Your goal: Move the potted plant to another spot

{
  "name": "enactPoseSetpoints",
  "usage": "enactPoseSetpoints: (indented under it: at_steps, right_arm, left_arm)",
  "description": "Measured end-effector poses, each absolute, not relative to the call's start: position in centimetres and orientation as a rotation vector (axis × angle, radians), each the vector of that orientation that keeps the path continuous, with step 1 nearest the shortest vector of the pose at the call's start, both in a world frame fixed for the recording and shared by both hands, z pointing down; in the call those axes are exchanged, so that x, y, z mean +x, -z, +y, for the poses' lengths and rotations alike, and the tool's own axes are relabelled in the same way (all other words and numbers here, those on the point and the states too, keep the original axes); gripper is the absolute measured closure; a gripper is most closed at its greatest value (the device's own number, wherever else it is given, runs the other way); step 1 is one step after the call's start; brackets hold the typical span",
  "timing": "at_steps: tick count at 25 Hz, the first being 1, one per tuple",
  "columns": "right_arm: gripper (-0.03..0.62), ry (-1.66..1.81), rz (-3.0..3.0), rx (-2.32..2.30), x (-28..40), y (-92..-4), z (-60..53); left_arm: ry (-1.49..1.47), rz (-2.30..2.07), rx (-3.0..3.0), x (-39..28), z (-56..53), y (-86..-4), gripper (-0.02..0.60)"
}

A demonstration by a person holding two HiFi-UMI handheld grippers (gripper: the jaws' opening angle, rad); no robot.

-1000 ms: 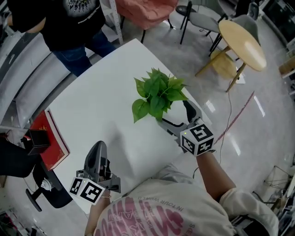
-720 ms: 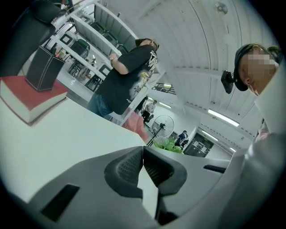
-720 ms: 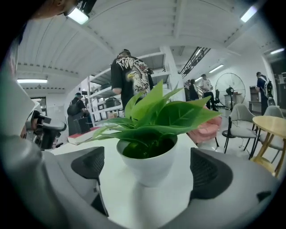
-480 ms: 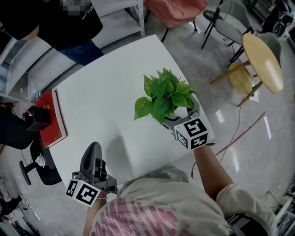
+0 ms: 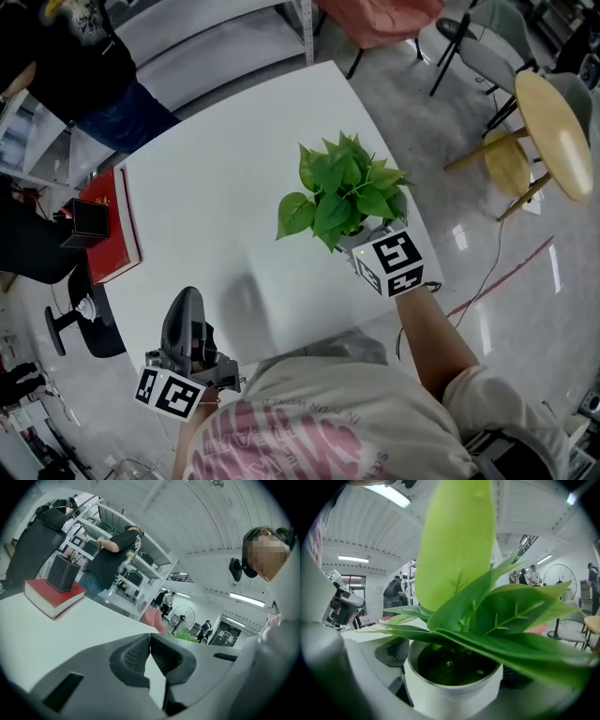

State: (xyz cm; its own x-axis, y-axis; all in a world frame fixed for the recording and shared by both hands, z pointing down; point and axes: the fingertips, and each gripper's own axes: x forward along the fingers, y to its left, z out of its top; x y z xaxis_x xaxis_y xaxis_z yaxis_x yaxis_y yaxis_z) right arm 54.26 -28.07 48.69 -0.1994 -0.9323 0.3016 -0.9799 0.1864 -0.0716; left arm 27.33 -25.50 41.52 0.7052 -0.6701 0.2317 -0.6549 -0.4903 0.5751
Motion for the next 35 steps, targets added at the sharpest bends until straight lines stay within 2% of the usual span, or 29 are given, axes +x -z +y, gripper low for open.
enactPoseSetpoints:
  at_steps: [9,11,35]
  right_arm:
    - [-0.001,-0.394,-2.269,1.864,54.6,-48.6,-28.0]
    - [0.023,-0.398,-2.266,1.860,54.7,-48.5,-27.9]
    - [0.042,-0.461,-2.265,1.838,54.6,-47.9,-27.4]
  left_arm:
    - [0.042,-1.018,2.249,27.8,-25.1,-41.5,0.557]
    - [0.043,-1.016,2.250,28.0,-25.1,-41.4,0.557]
    - [0.075,-1.036,2.228,28.2,-24.0,-41.3,0.557]
